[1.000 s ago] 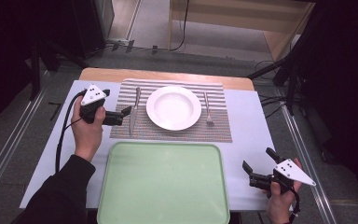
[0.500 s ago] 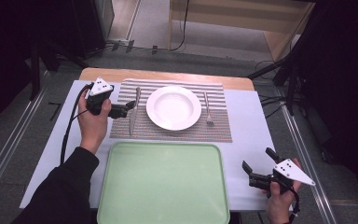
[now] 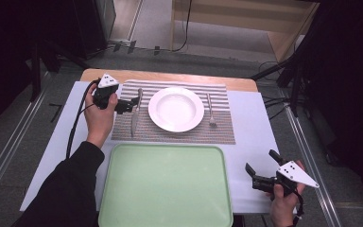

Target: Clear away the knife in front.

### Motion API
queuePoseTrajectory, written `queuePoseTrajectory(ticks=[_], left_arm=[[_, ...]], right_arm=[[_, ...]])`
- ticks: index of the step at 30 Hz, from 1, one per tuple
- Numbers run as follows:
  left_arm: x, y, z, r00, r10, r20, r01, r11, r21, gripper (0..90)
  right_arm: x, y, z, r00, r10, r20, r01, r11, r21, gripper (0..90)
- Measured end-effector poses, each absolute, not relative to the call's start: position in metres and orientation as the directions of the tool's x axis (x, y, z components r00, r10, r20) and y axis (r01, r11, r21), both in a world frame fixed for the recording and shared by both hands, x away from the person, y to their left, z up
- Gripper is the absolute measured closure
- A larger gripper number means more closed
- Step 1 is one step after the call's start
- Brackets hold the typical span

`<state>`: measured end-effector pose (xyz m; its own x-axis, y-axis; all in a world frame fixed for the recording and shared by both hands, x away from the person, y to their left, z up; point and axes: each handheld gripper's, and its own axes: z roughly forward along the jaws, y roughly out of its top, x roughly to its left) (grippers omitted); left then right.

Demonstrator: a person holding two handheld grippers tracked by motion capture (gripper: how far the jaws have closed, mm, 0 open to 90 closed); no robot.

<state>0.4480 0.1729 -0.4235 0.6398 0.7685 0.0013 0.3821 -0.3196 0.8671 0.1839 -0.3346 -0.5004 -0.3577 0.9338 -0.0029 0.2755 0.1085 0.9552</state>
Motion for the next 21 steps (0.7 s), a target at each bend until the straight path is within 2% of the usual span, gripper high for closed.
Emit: queuePoseTrajectory(ticks=[7, 11, 15, 21], left_arm=[[0.465, 0.168, -0.431, 0.629, 0.776, -0.042, 0.447, -0.316, 0.837, 0.0], [0.474, 0.162, -0.435, 0.629, 0.777, -0.038, 0.479, -0.349, 0.805, 2.1], [0.486, 0.158, -0.442, 0.588, 0.807, -0.054, 0.531, -0.334, 0.779, 14.7], [0.499, 0.153, -0.452, 0.590, 0.803, -0.079, 0.595, -0.367, 0.715, 15.0]], right_arm=[[0.184, -0.335, -0.501, -0.356, 0.934, -0.006, 0.277, 0.112, 0.954, 0.0], [0.184, -0.335, -0.501, -0.354, 0.935, -0.003, 0.281, 0.110, 0.953, 0.0], [0.185, -0.335, -0.501, -0.352, 0.936, -0.003, 0.283, 0.110, 0.953, 0.0], [0.185, -0.335, -0.502, -0.348, 0.937, 0.004, 0.289, 0.103, 0.952, 0.0]])
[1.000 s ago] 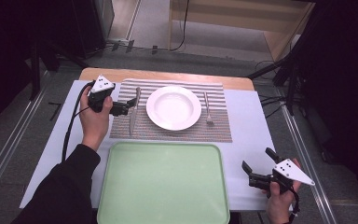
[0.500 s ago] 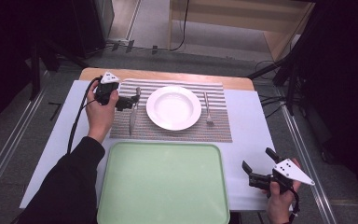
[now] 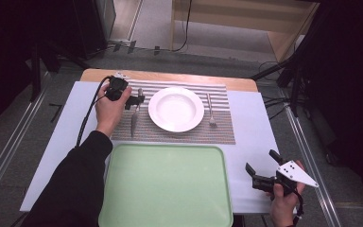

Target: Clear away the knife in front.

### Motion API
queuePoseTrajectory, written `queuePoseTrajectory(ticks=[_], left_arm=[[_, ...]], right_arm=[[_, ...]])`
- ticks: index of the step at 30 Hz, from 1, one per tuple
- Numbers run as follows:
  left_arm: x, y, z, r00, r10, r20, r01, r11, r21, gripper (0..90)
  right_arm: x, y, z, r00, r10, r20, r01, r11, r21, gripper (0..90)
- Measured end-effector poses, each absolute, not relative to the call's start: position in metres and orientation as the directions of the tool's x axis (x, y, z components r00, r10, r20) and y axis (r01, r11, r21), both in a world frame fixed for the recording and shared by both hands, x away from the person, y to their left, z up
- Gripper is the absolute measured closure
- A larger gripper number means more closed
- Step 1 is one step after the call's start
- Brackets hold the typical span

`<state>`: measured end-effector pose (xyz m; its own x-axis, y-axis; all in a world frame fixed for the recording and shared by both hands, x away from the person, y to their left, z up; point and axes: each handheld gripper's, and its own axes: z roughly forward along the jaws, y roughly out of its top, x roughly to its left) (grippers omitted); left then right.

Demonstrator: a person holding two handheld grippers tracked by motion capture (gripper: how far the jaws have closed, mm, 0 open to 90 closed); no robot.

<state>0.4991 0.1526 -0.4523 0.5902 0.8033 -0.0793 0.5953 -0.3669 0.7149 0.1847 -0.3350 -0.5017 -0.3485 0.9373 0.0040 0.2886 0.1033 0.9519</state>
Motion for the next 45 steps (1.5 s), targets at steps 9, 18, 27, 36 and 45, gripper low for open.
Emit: queuePoseTrajectory(ticks=[9, 18, 27, 36, 45], left_arm=[[0.510, 0.148, -0.464, 0.551, 0.827, -0.113, 0.680, -0.366, 0.635, 21.5], [0.514, 0.140, -0.468, 0.507, 0.859, -0.071, 0.719, -0.376, 0.584, 42.0], [0.514, 0.136, -0.473, 0.521, 0.851, -0.065, 0.735, -0.408, 0.541, 53.9], [0.512, 0.128, -0.478, 0.523, 0.851, -0.042, 0.751, -0.437, 0.495, 63.2], [0.510, 0.116, -0.479, 0.486, 0.873, 0.034, 0.764, -0.444, 0.469, 69.1]], right_arm=[[0.185, -0.336, -0.502, -0.349, 0.937, 0.002, 0.289, 0.106, 0.951, 0.0], [0.185, -0.336, -0.502, -0.350, 0.937, 0.001, 0.292, 0.108, 0.950, 0.0], [0.186, -0.337, -0.503, -0.347, 0.938, 0.007, 0.294, 0.102, 0.950, 0.0], [0.186, -0.337, -0.503, -0.346, 0.938, 0.010, 0.299, 0.100, 0.949, 0.0], [0.187, -0.337, -0.503, -0.346, 0.938, 0.008, 0.301, 0.103, 0.948, 0.0]])
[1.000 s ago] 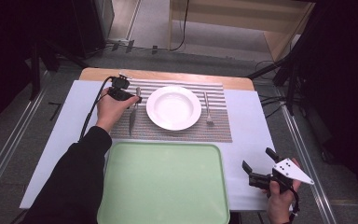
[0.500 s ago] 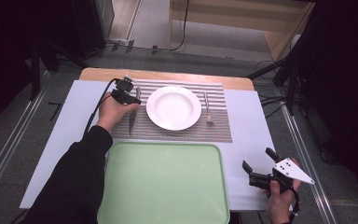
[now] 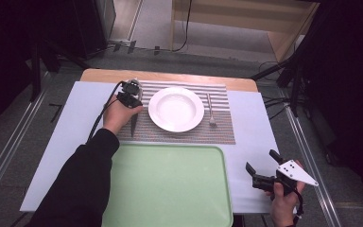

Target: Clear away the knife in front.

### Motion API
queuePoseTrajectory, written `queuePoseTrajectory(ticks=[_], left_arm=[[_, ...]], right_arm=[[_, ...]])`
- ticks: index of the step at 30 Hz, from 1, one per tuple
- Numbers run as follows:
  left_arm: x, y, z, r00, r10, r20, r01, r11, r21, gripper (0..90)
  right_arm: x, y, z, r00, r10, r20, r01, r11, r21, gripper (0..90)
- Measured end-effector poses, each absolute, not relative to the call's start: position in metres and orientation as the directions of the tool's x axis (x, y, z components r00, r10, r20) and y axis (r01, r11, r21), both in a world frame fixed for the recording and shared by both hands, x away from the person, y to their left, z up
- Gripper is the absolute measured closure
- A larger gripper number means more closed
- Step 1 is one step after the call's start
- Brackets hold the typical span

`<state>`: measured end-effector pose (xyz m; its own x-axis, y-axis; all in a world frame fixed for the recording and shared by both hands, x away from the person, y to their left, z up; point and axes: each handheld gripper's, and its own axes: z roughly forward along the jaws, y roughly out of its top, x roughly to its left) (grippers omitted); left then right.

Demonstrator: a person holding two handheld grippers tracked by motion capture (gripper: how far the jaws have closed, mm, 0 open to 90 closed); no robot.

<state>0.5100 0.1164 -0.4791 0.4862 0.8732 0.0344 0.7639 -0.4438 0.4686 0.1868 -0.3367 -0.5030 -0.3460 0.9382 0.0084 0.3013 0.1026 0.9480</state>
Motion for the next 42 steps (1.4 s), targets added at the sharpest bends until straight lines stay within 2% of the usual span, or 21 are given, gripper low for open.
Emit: queuePoseTrajectory(ticks=[2, 4, 6, 14, 18, 21, 28, 34, 42], left_arm=[[0.511, 0.118, -0.479, 0.471, 0.882, 0.025, 0.774, -0.427, 0.467, 70.6], [0.512, 0.118, -0.478, 0.455, 0.890, 0.024, 0.785, -0.413, 0.461, 77.0], [0.513, 0.118, -0.478, 0.428, 0.904, 0.007, 0.799, -0.382, 0.464, 78.3], [0.515, 0.120, -0.478, 0.425, 0.905, -0.007, 0.807, -0.376, 0.456, 78.1], [0.512, 0.117, -0.479, 0.430, 0.903, 0.022, 0.795, -0.390, 0.464, 78.8], [0.513, 0.120, -0.479, 0.441, 0.897, 0.002, 0.792, -0.391, 0.469, 79.0], [0.509, 0.125, -0.477, 0.467, 0.884, -0.021, 0.776, -0.398, 0.490, 79.1], [0.500, 0.128, -0.466, 0.495, 0.869, 0.010, 0.739, -0.426, 0.522, 79.0], [0.486, 0.136, -0.455, 0.514, 0.857, -0.022, 0.720, -0.417, 0.555, 79.0]], right_arm=[[0.186, -0.336, -0.503, -0.345, 0.939, 0.010, 0.303, 0.101, 0.948, 0.0], [0.186, -0.336, -0.503, -0.344, 0.939, 0.011, 0.304, 0.100, 0.948, 0.0], [0.186, -0.336, -0.503, -0.344, 0.939, 0.010, 0.304, 0.101, 0.947, 0.0], [0.187, -0.336, -0.503, -0.342, 0.940, 0.010, 0.306, 0.101, 0.947, 0.0], [0.187, -0.337, -0.503, -0.339, 0.941, 0.008, 0.311, 0.104, 0.945, 0.0], [0.187, -0.337, -0.503, -0.336, 0.942, 0.014, 0.313, 0.097, 0.945, 0.0], [0.187, -0.341, -0.503, -0.332, 0.943, 0.022, 0.310, 0.087, 0.947, 0.0], [0.187, -0.341, -0.502, -0.330, 0.944, 0.016, 0.305, 0.091, 0.948, 0.0], [0.187, -0.340, -0.502, -0.330, 0.944, 0.016, 0.306, 0.091, 0.948, 0.0]])
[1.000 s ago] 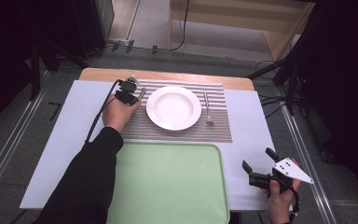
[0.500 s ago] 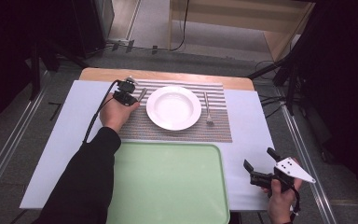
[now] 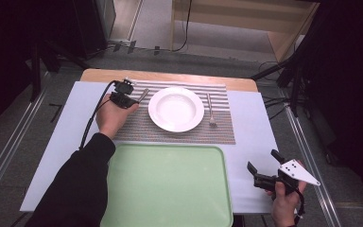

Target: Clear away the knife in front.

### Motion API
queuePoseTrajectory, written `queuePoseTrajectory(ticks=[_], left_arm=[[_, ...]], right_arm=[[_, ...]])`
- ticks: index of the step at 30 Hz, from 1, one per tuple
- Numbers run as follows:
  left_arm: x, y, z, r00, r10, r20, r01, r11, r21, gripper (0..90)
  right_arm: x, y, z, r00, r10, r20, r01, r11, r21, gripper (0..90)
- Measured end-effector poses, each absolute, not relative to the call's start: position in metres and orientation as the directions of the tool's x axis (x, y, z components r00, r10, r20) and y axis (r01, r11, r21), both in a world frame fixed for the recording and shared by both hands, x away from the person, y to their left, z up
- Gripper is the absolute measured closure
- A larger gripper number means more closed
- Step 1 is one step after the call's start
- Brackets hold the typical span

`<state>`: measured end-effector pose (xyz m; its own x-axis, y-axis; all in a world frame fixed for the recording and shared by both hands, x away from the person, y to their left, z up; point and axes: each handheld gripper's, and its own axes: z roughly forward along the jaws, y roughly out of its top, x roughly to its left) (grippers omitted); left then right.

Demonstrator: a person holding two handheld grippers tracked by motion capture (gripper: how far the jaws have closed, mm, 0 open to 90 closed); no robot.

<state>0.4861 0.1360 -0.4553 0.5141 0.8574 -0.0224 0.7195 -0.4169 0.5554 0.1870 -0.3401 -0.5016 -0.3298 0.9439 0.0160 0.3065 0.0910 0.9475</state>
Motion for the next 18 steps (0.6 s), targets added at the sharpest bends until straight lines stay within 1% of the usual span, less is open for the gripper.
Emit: queuePoseTrajectory(ticks=[6, 9, 12, 18], left_arm=[[0.475, 0.142, -0.452, 0.532, 0.846, -0.031, 0.705, -0.422, 0.570, 79.0], [0.468, 0.142, -0.451, 0.539, 0.842, 0.006, 0.690, -0.446, 0.570, 79.0], [0.460, 0.142, -0.451, 0.547, 0.837, -0.018, 0.687, -0.437, 0.580, 78.9], [0.444, 0.142, -0.453, 0.565, 0.825, -0.012, 0.671, -0.451, 0.588, 78.9]], right_arm=[[0.187, -0.341, -0.502, -0.324, 0.946, 0.015, 0.306, 0.089, 0.948, 0.0], [0.187, -0.341, -0.502, -0.325, 0.946, 0.011, 0.306, 0.094, 0.948, 0.0], [0.187, -0.340, -0.502, -0.327, 0.945, 0.013, 0.306, 0.093, 0.947, 0.0], [0.186, -0.340, -0.501, -0.325, 0.946, 0.015, 0.311, 0.091, 0.946, 0.0]])
